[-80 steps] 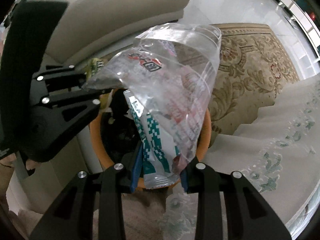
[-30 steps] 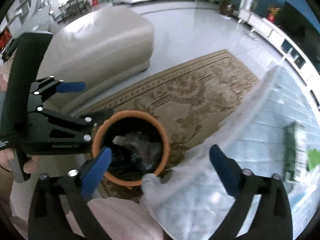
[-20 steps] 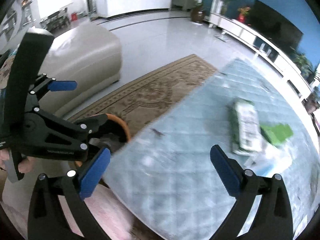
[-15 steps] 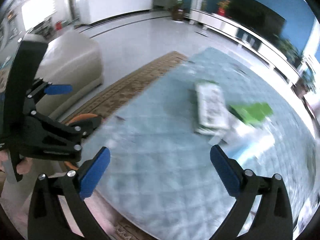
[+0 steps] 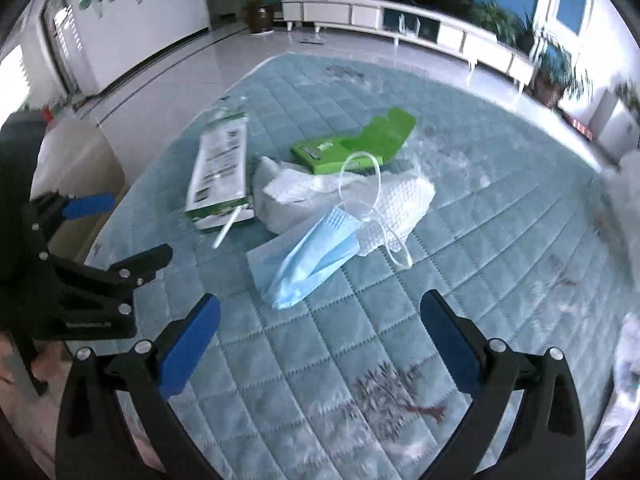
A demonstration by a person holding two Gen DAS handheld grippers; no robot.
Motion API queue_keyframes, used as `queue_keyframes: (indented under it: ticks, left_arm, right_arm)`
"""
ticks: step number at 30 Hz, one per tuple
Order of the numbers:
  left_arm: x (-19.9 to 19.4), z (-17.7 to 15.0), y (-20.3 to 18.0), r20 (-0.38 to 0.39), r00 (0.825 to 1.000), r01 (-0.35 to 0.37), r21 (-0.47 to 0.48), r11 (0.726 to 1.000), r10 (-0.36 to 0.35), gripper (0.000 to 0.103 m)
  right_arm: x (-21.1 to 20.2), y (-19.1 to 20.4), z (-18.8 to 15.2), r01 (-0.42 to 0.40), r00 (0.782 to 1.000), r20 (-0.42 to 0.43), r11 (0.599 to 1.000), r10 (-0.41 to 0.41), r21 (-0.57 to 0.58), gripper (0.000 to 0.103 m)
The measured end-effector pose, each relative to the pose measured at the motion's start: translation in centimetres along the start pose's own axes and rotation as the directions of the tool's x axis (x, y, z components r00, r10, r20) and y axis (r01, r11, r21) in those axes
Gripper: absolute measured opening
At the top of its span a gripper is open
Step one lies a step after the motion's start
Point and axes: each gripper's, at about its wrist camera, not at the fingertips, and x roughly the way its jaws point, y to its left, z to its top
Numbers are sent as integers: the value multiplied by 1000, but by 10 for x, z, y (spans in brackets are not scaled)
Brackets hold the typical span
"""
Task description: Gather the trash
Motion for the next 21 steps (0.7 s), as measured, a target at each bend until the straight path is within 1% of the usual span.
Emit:
queue_keyframes:
  ticks: [2,4,6,10,11,12,13,14,15,16,17,18,19,20,21]
  left_arm:
    - [11,7,-2,2,1000,-3,5,1000,3,97]
    - [21,10,-5,-12,1000,18,6,1000,-18,97]
    - [28,12,-7,-7,1000,12,9,1000,-12,97]
    - [38,15,-7,3,1000,22,-1,1000,-22,97]
    - [39,16,-7,4,1000,25,-5,1000,-25,96]
    - [41,16,-6,8,999,34,-10,999,-33,93]
    - [42,16,-5,11,999,53,-13,999,-52,88]
    - [42,17,-5,15,997,74,-15,997,-74,76]
    - [42,17,-6,18,996,86,-15,996,-86,65]
    - [43,18,-7,21,995,94,-12,995,-94,61]
    - [43,18,-10,24,995,101,-5,995,-100,54]
    - [43,18,-12,24,994,105,1,994,-105,48]
    - [42,18,-14,25,994,111,7,994,-111,43]
    - [42,17,-17,25,993,112,17,994,-113,34]
    - [41,17,-19,27,994,106,23,994,-107,32]
  right_arm:
    - [17,-3,4,-4,1000,-22,1000,4,25,98]
    - [29,-6,6,-11,999,-36,999,13,43,98]
    - [40,-10,8,-3,999,-43,998,5,59,98]
    - [53,-13,12,-24,998,-58,996,29,85,97]
    - [56,-13,11,-24,998,-63,996,30,80,96]
    - [56,-12,11,-24,997,-65,997,29,75,93]
    - [58,-11,11,-24,997,-69,997,29,69,79]
    - [59,-12,12,-15,998,-64,998,19,62,74]
    - [58,-10,12,-20,998,-62,998,23,54,72]
    - [56,-9,12,-24,998,-61,999,27,49,68]
    - [55,-9,11,-27,998,-60,999,30,45,60]
    - [54,-8,11,-33,998,-59,999,35,39,55]
    - [53,-7,10,-48,997,-60,998,50,38,42]
    - [52,-6,10,-61,996,-64,997,64,41,34]
    - [50,-5,9,-72,995,-67,997,75,42,29]
